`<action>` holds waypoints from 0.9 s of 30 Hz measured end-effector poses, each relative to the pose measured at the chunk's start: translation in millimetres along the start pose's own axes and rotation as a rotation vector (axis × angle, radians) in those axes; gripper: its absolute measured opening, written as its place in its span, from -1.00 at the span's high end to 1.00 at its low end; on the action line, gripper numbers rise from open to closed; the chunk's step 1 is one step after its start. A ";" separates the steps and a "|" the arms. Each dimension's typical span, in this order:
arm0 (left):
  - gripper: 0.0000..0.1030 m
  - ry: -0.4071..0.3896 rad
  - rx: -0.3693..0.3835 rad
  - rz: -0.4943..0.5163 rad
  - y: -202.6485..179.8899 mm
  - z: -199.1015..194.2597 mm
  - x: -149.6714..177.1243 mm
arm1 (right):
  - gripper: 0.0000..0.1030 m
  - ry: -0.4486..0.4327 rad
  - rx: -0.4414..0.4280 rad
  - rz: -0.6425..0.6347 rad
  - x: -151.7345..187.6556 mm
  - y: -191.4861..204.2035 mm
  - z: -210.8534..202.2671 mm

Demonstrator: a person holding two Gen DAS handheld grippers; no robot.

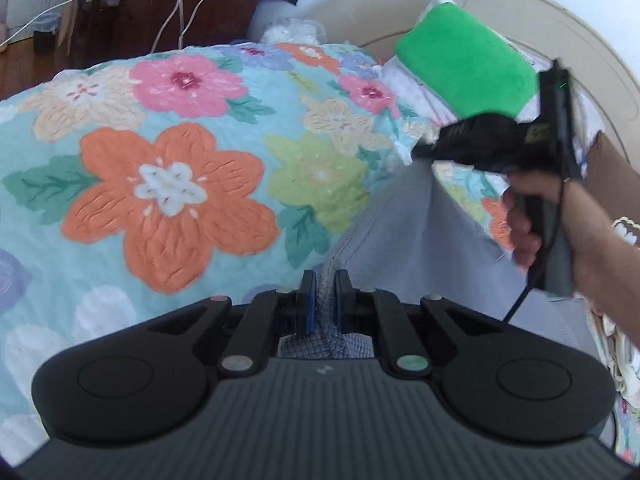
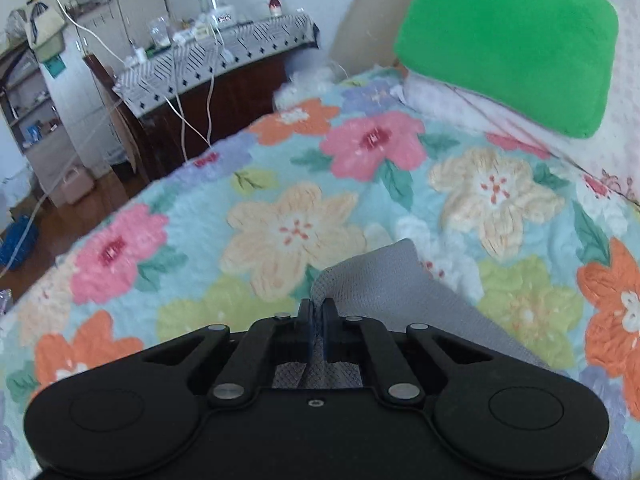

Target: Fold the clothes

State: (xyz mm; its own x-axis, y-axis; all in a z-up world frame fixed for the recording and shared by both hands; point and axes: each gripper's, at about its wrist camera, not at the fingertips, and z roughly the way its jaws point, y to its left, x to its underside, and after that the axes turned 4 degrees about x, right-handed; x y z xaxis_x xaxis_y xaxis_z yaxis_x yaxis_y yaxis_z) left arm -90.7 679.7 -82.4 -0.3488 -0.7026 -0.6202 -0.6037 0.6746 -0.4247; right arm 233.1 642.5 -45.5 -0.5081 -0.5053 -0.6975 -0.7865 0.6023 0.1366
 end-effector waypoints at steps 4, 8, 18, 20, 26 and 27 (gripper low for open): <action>0.73 0.096 -0.136 0.014 12.9 22.9 11.6 | 0.75 0.012 -0.043 -0.014 1.4 10.5 6.7; 0.71 0.097 -0.140 -0.045 23.4 23.1 11.8 | -0.38 -0.194 -0.168 0.194 31.4 -17.1 -61.9; 0.24 0.025 -0.095 0.069 -22.9 -4.0 3.5 | -0.40 -0.017 0.114 0.235 124.7 -183.4 -193.6; 0.23 0.041 -0.052 0.137 -51.8 -4.8 7.3 | -0.40 0.017 0.178 0.274 138.7 -226.5 -213.0; 0.05 0.199 0.079 0.267 -130.5 16.5 42.0 | -0.40 0.064 0.317 0.317 166.6 -318.0 -235.7; 0.05 0.234 0.096 0.261 -137.8 23.6 47.7 | -0.40 0.066 0.334 0.313 168.1 -327.0 -234.3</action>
State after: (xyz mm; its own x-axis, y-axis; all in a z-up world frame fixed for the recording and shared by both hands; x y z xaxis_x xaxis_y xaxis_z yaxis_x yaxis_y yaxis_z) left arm -7.2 558.6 -69.0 -0.6438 -0.5287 -0.5531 -0.4059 0.8488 -0.3389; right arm 322.5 215.8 -42.6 -0.7325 -0.2993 -0.6114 -0.4411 0.8928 0.0914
